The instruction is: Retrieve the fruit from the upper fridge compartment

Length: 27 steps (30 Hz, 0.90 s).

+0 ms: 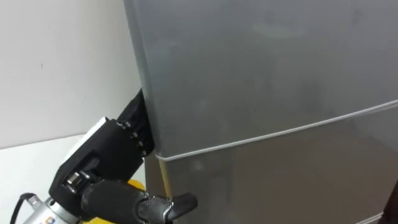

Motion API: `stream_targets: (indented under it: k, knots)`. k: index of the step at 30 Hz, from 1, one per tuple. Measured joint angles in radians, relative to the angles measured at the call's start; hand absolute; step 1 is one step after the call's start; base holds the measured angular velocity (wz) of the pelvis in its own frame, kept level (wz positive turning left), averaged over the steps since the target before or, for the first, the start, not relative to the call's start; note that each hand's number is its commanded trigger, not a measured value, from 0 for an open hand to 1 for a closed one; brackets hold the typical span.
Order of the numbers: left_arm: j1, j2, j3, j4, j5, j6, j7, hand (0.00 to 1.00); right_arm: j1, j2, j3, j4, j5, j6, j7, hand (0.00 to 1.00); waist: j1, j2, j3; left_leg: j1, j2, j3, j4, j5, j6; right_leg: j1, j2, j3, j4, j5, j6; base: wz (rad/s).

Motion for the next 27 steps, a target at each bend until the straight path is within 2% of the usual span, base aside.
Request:
stream_targets:
  k: [1, 3, 6, 11, 12, 13, 14, 15, 20, 27]
  knots:
    - [-0.004, 0.0, -0.004, 0.0, -0.003, 0.0, 0.0, 0.0, -0.005, 0.0, 0.008, 0.0, 0.0, 0.0, 0.0, 0.0, 0.001, -0.002, 0.0013, 0.0, 0.0, 0.0, 0.0, 0.0, 0.0, 0.0, 0.0, 0.0, 0.0, 0.0, 0.0, 0.0]
    - [-0.011, 0.0, -0.007, 0.001, -0.004, 0.001, 0.0, 1.0, -0.013, 0.0, 0.015, -0.002, 0.0, -0.001, 0.001, 0.0, 0.001, -0.007, 0.0033, -0.001, 0.0, 0.0, 0.0, 0.0, 0.0, 0.0, 0.0, 0.0, 0.0, 0.0, 0.0, 0.0]
    - [-0.015, 0.001, -0.009, 0.001, -0.004, 0.002, 0.001, 1.0, -0.016, 0.0, 0.015, -0.011, 0.0, -0.001, 0.001, 0.0, 0.001, -0.011, 0.0013, -0.002, -0.001, 0.0, 0.0, 0.0, 0.0, 0.0, 0.0, 0.0, -0.001, 0.0, 0.0, 0.0]
    - [-0.018, 0.0, 0.001, 0.001, 0.0, 0.001, 0.039, 1.0, -0.014, -0.002, 0.017, -0.011, 0.0, -0.002, 0.0, 0.0, 0.003, -0.003, -0.0042, -0.006, -0.001, 0.0, 0.0, 0.0, 0.0, 0.0, -0.001, -0.009, -0.001, 0.0, 0.001, 0.05]
    - [-0.021, 0.0, 0.005, 0.001, -0.001, 0.001, 0.045, 0.92, -0.014, -0.004, 0.017, -0.01, 0.0, -0.003, 0.0, 0.0, 0.003, -0.001, -0.0054, -0.006, -0.001, 0.0, 0.0, 0.0, 0.0, 0.001, -0.001, -0.01, -0.001, 0.0, 0.0, 0.0]
    - [-0.023, 0.002, 0.004, 0.001, -0.001, 0.001, 0.042, 0.53, -0.014, -0.006, 0.019, -0.007, 0.0, -0.004, -0.001, 0.0, 0.003, 0.0, -0.0057, -0.006, -0.001, 0.0, 0.0, 0.0, 0.0, 0.003, -0.002, -0.011, -0.001, 0.001, 0.0, 0.0]
    - [-0.023, 0.002, 0.001, 0.001, -0.004, -0.001, 0.04, 0.53, -0.014, -0.007, 0.021, -0.006, 0.0, -0.004, -0.001, 0.0, 0.003, 0.0, -0.0058, -0.006, -0.001, 0.0, 0.0, 0.0, 0.0, 0.004, -0.002, -0.011, 0.0, 0.001, 0.0, 0.05]
    - [-0.023, -0.002, -0.011, 0.001, -0.006, -0.002, 0.043, 0.0, -0.012, -0.009, 0.025, -0.004, 0.0, -0.003, -0.001, 0.0, 0.006, 0.0, -0.0057, -0.006, -0.001, -0.001, 0.0, 0.0, 0.0, 0.007, -0.002, -0.014, 0.0, 0.001, 0.0, 0.06]
    - [-0.023, -0.008, -0.008, 0.001, -0.001, 0.002, 0.057, 0.0, -0.01, -0.015, 0.025, 0.002, -0.005, -0.002, -0.001, 0.0, 0.002, 0.002, -0.0055, -0.008, 0.0, 0.001, 0.001, 0.0, 0.0, 0.0, -0.002, -0.019, 0.0, 0.001, 0.0, 0.01]
    - [-0.025, -0.004, -0.024, 0.0, 0.0, 0.002, 0.012, 0.0, -0.009, -0.022, 0.025, 0.003, -0.005, -0.002, 0.0, 0.0, 0.003, 0.007, -0.0081, -0.006, 0.001, 0.002, 0.002, 0.0, 0.0, 0.0, -0.002, -0.019, -0.002, 0.001, 0.0, 0.01]
